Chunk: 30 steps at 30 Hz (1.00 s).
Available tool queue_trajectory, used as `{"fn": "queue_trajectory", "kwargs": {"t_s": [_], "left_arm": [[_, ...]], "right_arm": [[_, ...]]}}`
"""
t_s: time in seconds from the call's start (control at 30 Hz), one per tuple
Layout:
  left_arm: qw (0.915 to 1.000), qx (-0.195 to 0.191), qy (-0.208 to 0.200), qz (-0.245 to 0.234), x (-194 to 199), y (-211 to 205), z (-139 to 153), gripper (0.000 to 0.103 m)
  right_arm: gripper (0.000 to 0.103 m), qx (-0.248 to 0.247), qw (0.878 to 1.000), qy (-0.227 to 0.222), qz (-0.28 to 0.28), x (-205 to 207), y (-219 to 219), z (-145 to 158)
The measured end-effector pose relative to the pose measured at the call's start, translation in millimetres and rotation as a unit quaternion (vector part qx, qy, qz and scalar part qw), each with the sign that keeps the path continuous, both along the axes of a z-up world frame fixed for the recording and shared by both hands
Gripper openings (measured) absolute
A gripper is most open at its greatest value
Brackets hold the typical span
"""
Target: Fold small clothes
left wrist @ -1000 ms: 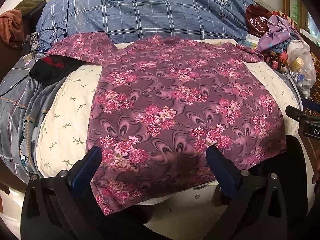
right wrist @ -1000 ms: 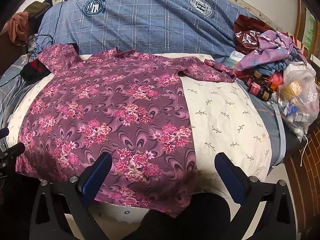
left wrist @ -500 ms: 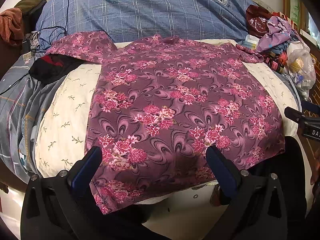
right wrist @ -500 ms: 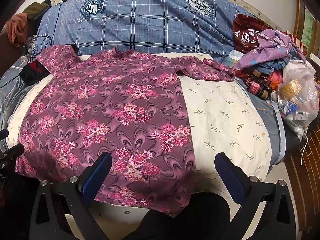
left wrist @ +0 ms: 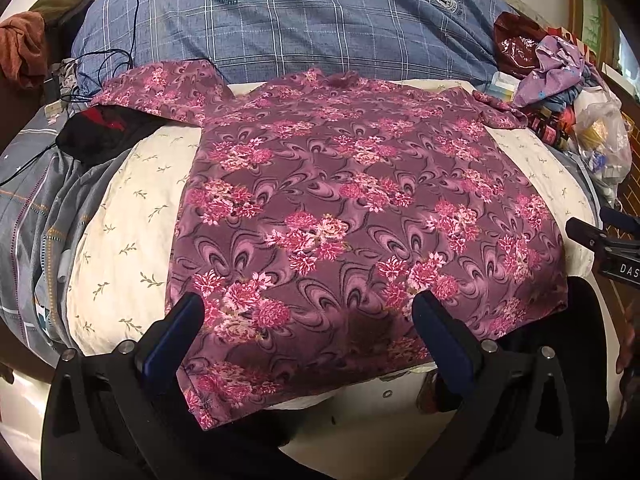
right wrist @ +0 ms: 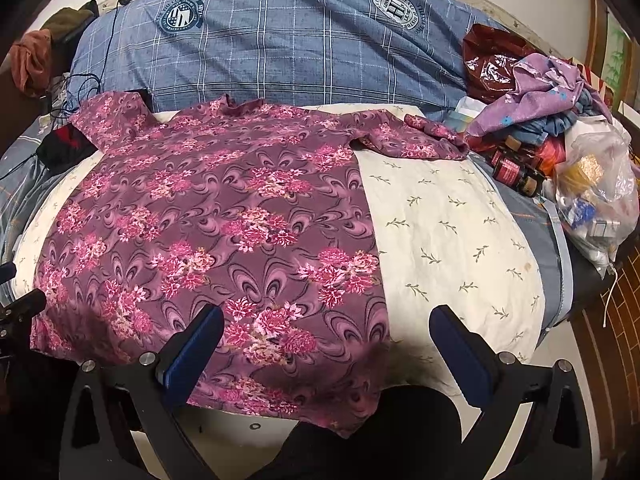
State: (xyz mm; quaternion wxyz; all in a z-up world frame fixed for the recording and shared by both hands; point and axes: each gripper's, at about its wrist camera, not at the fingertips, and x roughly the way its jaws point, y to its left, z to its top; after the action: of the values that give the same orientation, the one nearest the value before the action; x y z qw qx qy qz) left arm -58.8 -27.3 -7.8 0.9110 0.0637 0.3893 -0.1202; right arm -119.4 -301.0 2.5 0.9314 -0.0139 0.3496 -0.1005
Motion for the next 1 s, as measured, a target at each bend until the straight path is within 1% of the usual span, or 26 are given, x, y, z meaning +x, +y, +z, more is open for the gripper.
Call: {"fn": "queue_trajectory", "kwargs": {"t_s": [0.43,0.7,0.83,0.93,1.0], "left_arm": [[1.0,-0.006,0.007,0.001,10,-2,0,0.103],[0.9999,-0.008,0.014,0.004,21,-2,-1,0.103],[0.9993,-0.019,0.033,0.0,37,0,-1,0.103],[0.9986,-0.029,0.042,0.012,65,10,5,0.103],[0.9977,-0.035,0.052,0.026,87,18,8,0.103]], "right_arm": [[0.103,0.003,1.0,0.003,0.0,10,-3,0],[0.103,0.009,1.0,0.007,0.012,19,-3,-1],[0.102,0.046,0.999,0.011,0.026,32,-14,-1],[0.101,0.079,0.997,0.002,0.021,49,-37,6],[0.1,0.088,0.996,-0.009,0.009,61,-55,12]]}}
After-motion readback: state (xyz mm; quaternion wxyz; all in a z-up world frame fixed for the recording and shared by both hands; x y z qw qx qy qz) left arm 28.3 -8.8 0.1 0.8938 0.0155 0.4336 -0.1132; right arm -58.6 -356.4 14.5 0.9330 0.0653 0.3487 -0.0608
